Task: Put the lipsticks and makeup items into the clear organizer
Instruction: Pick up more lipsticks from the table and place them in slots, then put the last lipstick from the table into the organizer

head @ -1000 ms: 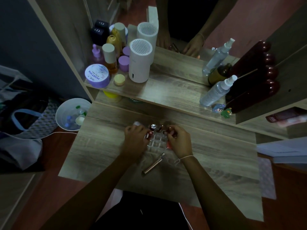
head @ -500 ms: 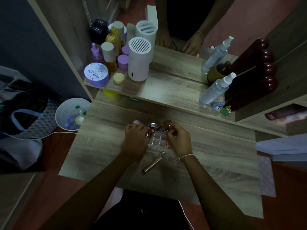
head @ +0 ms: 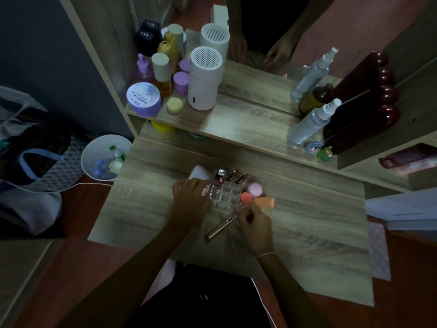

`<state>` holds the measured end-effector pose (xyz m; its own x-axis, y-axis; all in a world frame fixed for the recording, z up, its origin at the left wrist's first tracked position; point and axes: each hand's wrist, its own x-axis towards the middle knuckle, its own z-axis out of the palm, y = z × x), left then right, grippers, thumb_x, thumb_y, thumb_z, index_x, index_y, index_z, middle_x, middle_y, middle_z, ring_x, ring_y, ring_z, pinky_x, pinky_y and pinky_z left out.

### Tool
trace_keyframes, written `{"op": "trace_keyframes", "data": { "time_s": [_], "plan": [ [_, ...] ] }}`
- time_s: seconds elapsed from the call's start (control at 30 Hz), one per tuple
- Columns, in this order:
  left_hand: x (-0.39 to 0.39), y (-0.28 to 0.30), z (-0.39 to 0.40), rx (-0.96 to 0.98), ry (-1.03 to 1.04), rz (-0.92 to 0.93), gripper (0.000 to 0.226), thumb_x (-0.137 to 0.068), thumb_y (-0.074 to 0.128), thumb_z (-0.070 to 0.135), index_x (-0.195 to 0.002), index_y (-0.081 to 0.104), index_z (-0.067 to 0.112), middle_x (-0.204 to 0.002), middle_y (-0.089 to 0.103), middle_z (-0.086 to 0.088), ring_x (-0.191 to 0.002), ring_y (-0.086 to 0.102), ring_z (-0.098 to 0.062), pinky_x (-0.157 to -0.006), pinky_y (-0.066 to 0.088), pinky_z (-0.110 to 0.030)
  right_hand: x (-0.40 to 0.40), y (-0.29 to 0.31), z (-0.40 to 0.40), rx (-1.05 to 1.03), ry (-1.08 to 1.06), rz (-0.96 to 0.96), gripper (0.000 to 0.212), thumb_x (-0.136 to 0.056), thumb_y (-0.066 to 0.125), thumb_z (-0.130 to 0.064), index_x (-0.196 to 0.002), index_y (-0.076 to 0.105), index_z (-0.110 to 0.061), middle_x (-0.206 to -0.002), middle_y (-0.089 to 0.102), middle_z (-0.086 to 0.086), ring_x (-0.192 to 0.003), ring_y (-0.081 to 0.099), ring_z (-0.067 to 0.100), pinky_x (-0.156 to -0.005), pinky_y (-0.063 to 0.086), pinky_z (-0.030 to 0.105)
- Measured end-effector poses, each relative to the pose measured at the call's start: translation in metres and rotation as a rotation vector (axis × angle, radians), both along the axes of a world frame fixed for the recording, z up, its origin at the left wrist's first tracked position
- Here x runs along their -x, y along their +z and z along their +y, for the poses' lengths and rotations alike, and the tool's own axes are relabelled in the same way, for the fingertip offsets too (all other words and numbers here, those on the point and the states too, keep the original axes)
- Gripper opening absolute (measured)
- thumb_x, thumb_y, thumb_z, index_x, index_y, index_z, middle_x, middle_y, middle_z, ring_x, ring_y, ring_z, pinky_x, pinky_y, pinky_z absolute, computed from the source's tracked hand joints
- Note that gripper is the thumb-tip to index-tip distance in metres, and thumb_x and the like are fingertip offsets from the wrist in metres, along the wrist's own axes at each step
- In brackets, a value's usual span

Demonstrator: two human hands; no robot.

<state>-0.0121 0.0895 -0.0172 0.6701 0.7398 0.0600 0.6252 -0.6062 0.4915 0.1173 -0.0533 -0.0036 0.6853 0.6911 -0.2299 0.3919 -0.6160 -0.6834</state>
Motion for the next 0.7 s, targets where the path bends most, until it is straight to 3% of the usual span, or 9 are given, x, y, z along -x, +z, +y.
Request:
{"op": "trace_keyframes", "data": {
  "time_s": [0.13,0.27,0.37,0.43,0.57,0.7],
  "plan": [
    [0.021,-0.007,-0.009,-0.026,-0.05,-0.02,0.039,-0.083,0.039,0.029,-0.109,0.063,0.012,-0.109,0.067,-0.01,-0.104,0.06,-0.03,-0.099,0.035,-0.051,0.023,-0.013,-0.005,0.129,-0.043,0.068,0.019,-0.085,0.067,-0.031,-0.08,0.057,-0.015,-0.073,0.065,0.004,-0.073,0.064,0.027,-0.065,0.048,0.035],
    [0.035,-0.018,-0.023,-0.117,-0.196,0.005,0.036,-0.08,0.053,0.022,-0.114,0.057,0.011,-0.117,0.064,-0.013,-0.115,0.057,-0.033,-0.103,0.032,-0.059,0.035,-0.02,0.004,0.269,-0.112,0.091,0.041,-0.077,0.067,-0.054,-0.069,0.047,-0.02,-0.076,0.066,0.01,-0.083,0.064,0.034,-0.067,0.046,0.036],
    [0.042,-0.022,-0.03,-0.113,-0.233,0.036,0.051,-0.075,0.068,0.017,-0.122,0.052,0.009,-0.126,0.06,-0.015,-0.124,0.05,-0.032,-0.105,0.024,-0.062,0.038,-0.023,0.009,0.297,-0.095,0.047,0.044,-0.076,0.065,-0.059,-0.085,0.058,-0.017,-0.091,0.07,0.013,-0.093,0.065,0.035,-0.073,0.049,0.038],
    [0.049,-0.021,-0.032,-0.115,-0.24,0.1,0.052,-0.08,0.061,0.021,-0.129,0.049,0.006,-0.136,0.053,-0.017,-0.131,0.042,-0.032,-0.106,0.017,-0.063,0.037,-0.023,0.011,0.322,-0.088,0.049,0.048,-0.075,0.064,-0.062,-0.094,0.06,-0.018,-0.098,0.07,0.012,-0.098,0.064,0.035,-0.077,0.051,0.04],
    [0.058,-0.017,-0.038,-0.1,-0.259,0.258,0.062,-0.085,0.04,0.033,-0.138,0.036,0.001,-0.147,0.036,-0.022,-0.137,0.029,-0.038,-0.106,0.017,-0.065,0.034,-0.025,0.005,0.344,-0.106,0.095,0.044,-0.077,0.064,-0.053,-0.096,0.063,-0.014,-0.102,0.069,0.015,-0.099,0.064,0.035,-0.078,0.05,0.038],
    [0.062,-0.017,-0.047,-0.132,-0.323,0.351,0.075,-0.08,0.061,0.035,-0.139,0.033,-0.002,-0.148,0.034,-0.023,-0.137,0.03,-0.039,-0.105,0.028,-0.062,0.031,-0.026,-0.013,0.287,-0.133,0.164,0.028,-0.082,0.065,-0.038,-0.073,0.051,-0.015,-0.092,0.068,0.02,-0.093,0.063,0.036,-0.074,0.045,0.037]
  ]
}}
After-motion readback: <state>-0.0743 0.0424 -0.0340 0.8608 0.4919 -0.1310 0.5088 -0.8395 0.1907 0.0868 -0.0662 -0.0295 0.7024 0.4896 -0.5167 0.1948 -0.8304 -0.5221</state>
